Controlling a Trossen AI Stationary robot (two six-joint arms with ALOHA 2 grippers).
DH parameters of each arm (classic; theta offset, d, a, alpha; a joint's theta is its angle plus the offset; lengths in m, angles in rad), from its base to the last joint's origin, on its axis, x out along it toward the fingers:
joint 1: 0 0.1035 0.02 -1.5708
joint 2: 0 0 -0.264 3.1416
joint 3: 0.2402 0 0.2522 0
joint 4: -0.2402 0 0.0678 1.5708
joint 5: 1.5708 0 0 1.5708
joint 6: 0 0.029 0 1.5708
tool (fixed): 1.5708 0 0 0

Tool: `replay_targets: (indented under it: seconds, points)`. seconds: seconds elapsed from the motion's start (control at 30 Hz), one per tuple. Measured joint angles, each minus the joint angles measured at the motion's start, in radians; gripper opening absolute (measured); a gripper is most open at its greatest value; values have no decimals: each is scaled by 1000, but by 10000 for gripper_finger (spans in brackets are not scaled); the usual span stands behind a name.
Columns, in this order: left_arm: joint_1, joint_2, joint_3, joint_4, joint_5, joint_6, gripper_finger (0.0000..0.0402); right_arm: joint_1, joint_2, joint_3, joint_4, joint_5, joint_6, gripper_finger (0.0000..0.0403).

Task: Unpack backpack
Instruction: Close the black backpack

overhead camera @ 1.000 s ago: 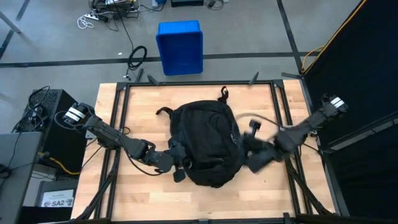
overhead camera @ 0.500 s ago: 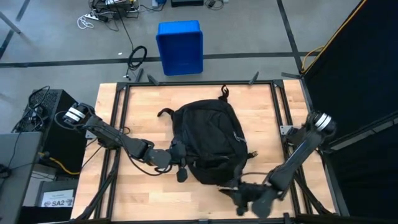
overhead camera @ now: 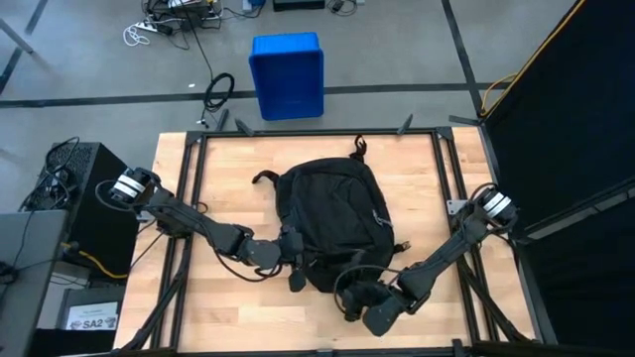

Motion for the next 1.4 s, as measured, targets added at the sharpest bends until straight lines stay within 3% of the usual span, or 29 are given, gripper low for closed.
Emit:
replay_targets:
  seconds: [0.3, 0.47, 0.53, 0.67, 1.07, 1.27, 1.4]
  points:
    - [1, 3, 0, 75, 11, 20, 0, -62, 2, 1, -200, -162, 190, 143]
    - [-1, 3, 0, 69, 11, 26, 0, -66, 1, 1, -303, -173, 227, 35]
    - [-3, 3, 0, 42, 11, 25, 0, -53, -3, 1, -345, -178, 238, 12]
    - [-4, 1, 0, -94, 14, -25, 0, -11, -24, 1, -477, -177, 345, 2]
    - [-5, -1, 3, -443, -112, -228, 0, 169, -51, 1, -926, -206, 836, 0]
    - [-2, -21, 2, -654, -226, -382, 0, 191, -51, 1, -976, -222, 914, 0]
    - [-1, -21, -1, -628, -230, -348, 3, 180, -51, 0, -965, -201, 912, 2]
